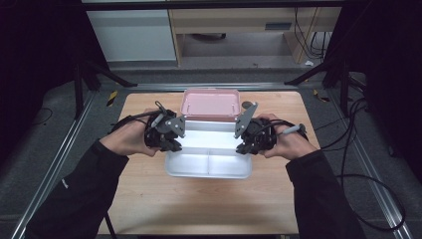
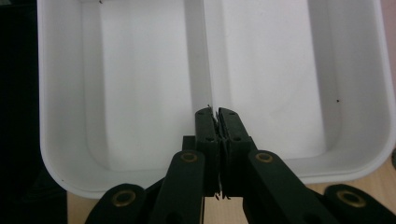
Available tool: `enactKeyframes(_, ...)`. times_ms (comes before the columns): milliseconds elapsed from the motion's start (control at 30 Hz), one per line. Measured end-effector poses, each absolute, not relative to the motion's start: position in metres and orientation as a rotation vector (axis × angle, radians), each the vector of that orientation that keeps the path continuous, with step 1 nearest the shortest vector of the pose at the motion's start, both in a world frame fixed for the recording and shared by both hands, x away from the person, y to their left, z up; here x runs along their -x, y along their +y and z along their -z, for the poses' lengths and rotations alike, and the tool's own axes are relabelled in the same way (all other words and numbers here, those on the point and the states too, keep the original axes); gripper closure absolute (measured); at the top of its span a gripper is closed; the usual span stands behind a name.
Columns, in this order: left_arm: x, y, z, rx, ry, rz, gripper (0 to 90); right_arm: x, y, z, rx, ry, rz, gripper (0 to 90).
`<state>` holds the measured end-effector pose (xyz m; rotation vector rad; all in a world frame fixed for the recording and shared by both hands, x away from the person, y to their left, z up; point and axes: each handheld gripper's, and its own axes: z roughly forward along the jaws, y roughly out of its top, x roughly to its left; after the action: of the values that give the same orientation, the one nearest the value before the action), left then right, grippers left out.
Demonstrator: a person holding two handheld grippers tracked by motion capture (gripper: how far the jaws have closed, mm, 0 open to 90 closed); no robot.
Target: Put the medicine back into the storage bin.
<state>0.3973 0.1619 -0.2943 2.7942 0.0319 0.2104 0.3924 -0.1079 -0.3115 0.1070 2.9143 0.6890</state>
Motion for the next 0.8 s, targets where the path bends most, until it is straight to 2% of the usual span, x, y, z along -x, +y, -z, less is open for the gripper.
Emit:
enactKeyframes(400, -0.459, 0.158, 0.307, -2.806, 0.102, -0.204, 85.7, -0.442, -0.109, 0.317, -0.164, 2.875, -0.693, 87.6)
enactKeyframes(800, -0.499, 0.159, 0.336, -2.818, 0.151, -0.208, 84.1, -0.476, -0.104, 0.344, -0.224, 2.853, -0.675, 87.5)
